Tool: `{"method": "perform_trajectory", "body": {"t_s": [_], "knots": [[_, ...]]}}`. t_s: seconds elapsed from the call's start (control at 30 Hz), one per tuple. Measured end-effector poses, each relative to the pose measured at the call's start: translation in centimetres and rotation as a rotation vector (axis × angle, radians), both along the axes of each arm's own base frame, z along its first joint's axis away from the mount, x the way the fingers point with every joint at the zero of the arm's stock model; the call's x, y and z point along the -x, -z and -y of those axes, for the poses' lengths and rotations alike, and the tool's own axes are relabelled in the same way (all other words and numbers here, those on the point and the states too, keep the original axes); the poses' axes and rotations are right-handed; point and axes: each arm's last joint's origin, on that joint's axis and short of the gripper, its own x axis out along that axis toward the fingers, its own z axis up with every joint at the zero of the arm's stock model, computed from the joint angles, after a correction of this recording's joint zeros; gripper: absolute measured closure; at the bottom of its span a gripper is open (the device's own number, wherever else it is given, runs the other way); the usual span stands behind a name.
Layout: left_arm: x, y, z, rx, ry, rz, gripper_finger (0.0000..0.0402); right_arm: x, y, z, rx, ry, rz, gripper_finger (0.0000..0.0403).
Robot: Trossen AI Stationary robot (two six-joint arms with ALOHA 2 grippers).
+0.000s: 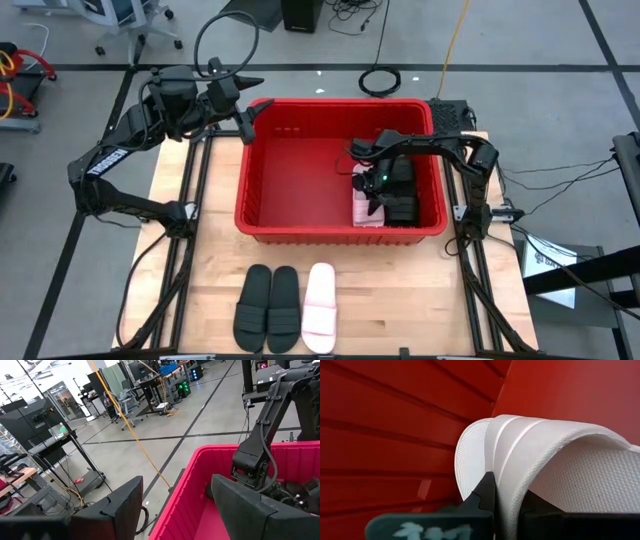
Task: Pick and place slides into bin
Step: Put the pink slide into the red bin
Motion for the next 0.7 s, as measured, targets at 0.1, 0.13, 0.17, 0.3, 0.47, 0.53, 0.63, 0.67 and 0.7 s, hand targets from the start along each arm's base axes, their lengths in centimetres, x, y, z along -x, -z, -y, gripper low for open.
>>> {"method": "perform_trajectory", "body": {"t_s": [0.1, 0.13, 0.17, 0.3, 0.47, 0.53, 0.63, 0.67, 0.7], "knots": [[0.00, 0.01, 0.00, 0.001, 0.000, -0.001, 0.0160, -0.28, 0.03, -0.39, 0.007, -0.004, -0.004, 0.0402], [0.00, 0.02, 0.00, 0.001, 0.000, -0.001, 0.0160, -0.31, 0.01, -0.47, 0.008, -0.007, -0.005, 0.0402], [0.01, 0.04, 0.00, 0.002, 0.000, -0.004, 0.0160, -0.34, 0.03, -0.55, 0.016, -0.011, -0.010, 0.0402], [0.04, 0.16, 0.02, 0.010, -0.001, -0.013, 0.0160, -0.60, 0.20, -0.69, 0.072, 0.012, -0.065, 0.0399], [0.04, 0.18, 0.02, 0.013, -0.001, -0.014, 0.0160, -0.70, 0.26, -0.56, 0.096, 0.016, -0.064, 0.0375], [0.04, 0.18, 0.02, 0.013, -0.001, -0.014, 0.0160, -0.72, 0.27, -0.55, 0.097, 0.016, -0.062, 0.0362], [0.04, 0.18, 0.02, 0.013, -0.001, -0.014, 0.0160, -0.72, 0.27, -0.55, 0.098, 0.016, -0.062, 0.0339], [0.04, 0.18, 0.02, 0.013, -0.002, -0.014, 0.0160, -0.72, 0.27, -0.55, 0.098, 0.016, -0.062, 0.0331], [0.04, 0.18, 0.02, 0.013, -0.002, -0.014, 0.0160, -0.72, 0.27, -0.54, 0.098, 0.019, -0.064, 0.0323]]}}
